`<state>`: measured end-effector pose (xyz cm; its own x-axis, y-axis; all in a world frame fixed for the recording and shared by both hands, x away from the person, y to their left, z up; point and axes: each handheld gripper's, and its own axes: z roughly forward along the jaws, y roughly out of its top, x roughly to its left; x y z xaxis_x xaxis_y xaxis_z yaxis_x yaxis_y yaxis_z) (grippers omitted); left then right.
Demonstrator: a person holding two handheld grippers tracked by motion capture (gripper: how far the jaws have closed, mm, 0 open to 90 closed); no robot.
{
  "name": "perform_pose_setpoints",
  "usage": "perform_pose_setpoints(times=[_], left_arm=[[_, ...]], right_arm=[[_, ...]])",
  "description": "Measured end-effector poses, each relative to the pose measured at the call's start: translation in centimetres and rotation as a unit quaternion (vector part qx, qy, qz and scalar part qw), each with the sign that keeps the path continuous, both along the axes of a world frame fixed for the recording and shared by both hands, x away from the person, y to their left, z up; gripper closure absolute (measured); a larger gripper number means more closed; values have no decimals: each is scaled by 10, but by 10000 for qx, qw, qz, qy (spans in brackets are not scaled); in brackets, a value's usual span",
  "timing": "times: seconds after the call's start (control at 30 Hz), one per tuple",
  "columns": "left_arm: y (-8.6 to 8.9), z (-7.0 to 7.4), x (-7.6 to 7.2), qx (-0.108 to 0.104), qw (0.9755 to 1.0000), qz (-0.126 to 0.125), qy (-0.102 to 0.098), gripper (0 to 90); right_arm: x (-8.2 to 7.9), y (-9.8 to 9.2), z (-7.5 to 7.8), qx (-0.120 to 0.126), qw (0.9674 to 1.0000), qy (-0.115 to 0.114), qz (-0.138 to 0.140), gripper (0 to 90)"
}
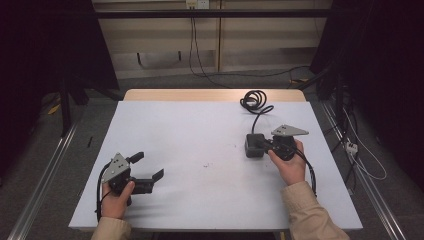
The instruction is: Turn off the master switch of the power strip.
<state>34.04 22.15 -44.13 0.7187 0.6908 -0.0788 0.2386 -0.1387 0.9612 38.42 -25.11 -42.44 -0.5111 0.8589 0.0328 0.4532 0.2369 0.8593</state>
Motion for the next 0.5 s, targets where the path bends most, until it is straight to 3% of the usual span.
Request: perform_pose_setpoints(times=[0.1, 0.23, 0.5], left_arm=[[0, 0, 0, 3, 10000, -2, 0, 27], [0, 0, 0, 27, 10000, -9, -20, 27], [0, 0, -1, 46, 10000, -5, -24, 27]], right_arm=[[-1, 2, 0, -93, 9999, -77, -14, 900], [-1, 0, -2, 19, 10000, -64, -24, 900], [-1, 0, -2, -2, 10000, -71, -8, 900]])
